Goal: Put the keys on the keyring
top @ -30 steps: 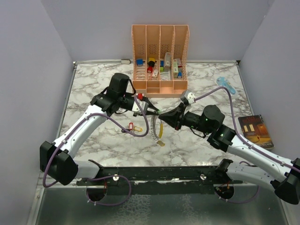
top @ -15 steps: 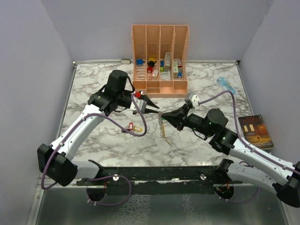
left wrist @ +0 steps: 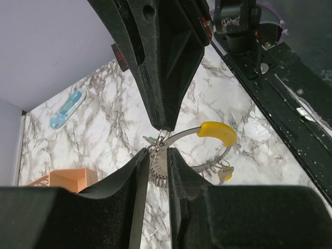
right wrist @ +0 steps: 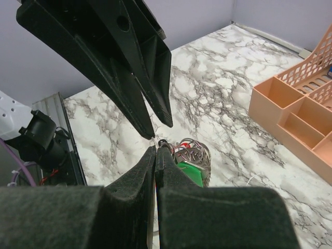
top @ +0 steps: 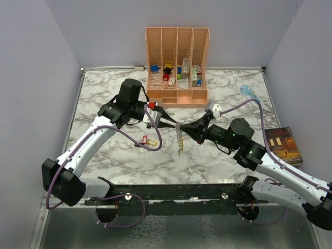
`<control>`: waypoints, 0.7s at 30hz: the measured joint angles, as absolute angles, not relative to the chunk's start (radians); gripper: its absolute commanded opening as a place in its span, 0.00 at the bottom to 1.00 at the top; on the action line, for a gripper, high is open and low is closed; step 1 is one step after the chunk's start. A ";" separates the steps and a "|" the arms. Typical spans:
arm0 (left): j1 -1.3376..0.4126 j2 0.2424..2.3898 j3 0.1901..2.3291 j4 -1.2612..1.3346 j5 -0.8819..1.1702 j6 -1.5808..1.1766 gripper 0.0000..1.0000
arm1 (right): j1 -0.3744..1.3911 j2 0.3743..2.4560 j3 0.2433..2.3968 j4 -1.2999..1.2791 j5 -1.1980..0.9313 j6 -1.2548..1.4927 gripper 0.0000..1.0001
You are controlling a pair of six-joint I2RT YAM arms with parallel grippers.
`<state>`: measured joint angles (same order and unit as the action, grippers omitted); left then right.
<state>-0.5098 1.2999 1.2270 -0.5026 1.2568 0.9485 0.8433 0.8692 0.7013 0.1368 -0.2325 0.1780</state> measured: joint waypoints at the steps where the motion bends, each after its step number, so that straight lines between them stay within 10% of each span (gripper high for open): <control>1: -0.510 1.300 1.226 -0.503 1.263 0.948 0.25 | 0.843 0.869 0.703 0.135 -0.233 0.178 0.01; 21: -0.519 1.313 1.198 -0.447 1.287 0.936 0.27 | 0.843 0.899 0.738 0.115 -0.291 0.171 0.01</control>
